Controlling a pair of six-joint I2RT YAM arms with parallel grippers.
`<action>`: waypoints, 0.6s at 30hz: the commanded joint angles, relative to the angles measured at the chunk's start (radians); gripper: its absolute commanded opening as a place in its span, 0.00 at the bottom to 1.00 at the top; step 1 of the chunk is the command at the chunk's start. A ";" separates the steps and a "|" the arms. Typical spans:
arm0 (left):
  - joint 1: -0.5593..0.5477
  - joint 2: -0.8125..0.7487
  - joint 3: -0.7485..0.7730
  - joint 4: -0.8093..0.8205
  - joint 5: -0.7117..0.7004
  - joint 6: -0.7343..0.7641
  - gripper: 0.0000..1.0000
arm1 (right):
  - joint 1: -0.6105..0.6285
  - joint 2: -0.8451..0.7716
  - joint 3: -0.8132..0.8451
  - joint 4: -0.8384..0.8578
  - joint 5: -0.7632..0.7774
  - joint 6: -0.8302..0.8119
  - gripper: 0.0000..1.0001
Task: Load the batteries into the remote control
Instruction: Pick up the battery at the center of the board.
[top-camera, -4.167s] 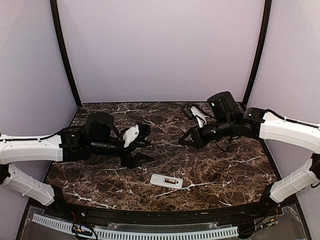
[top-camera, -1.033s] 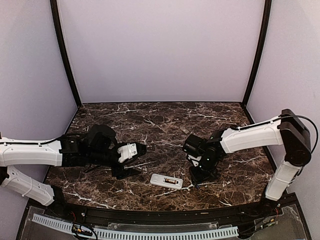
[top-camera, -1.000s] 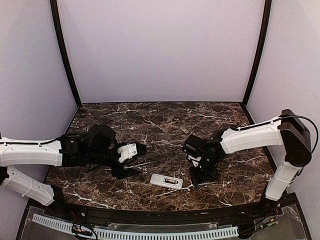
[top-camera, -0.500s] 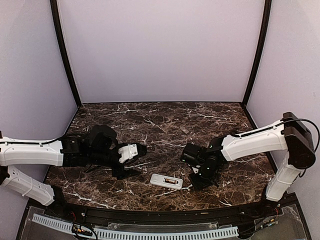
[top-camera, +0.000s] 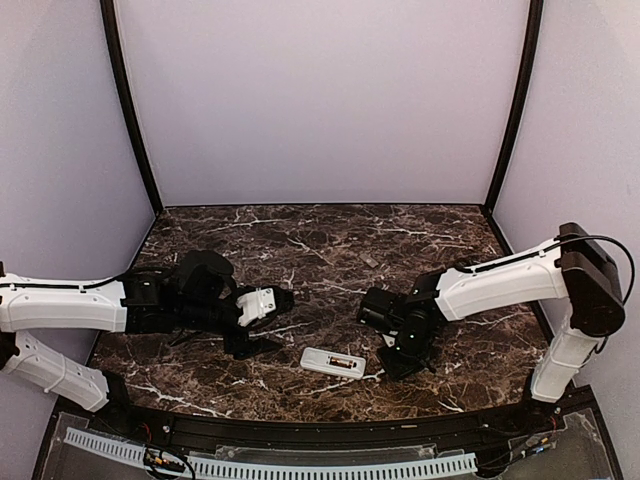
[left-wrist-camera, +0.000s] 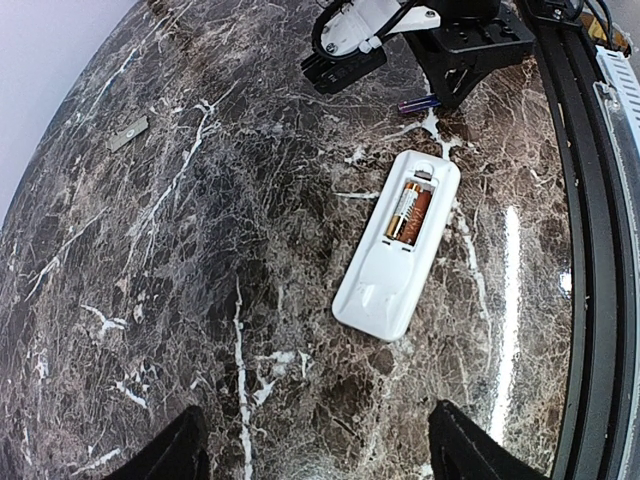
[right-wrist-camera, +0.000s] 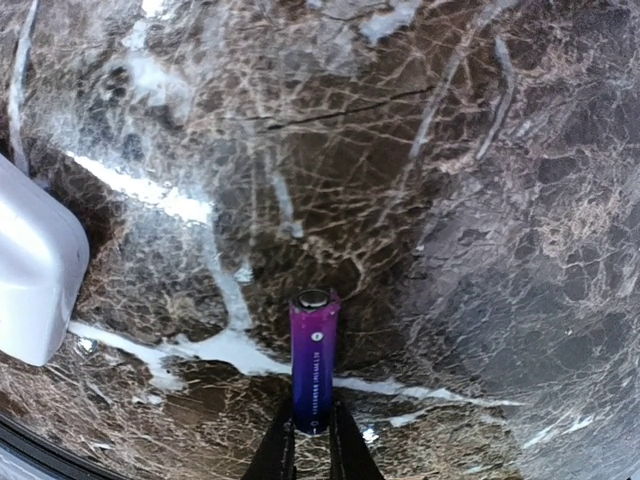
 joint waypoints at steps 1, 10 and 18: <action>-0.001 -0.007 -0.011 0.011 0.016 -0.001 0.75 | 0.016 0.088 -0.053 0.092 -0.042 -0.022 0.12; 0.000 -0.006 -0.012 0.010 0.016 0.000 0.75 | 0.015 0.117 -0.034 0.098 -0.014 -0.033 0.16; 0.001 -0.009 -0.013 0.011 0.020 0.005 0.75 | 0.014 0.122 -0.034 0.116 0.000 -0.047 0.02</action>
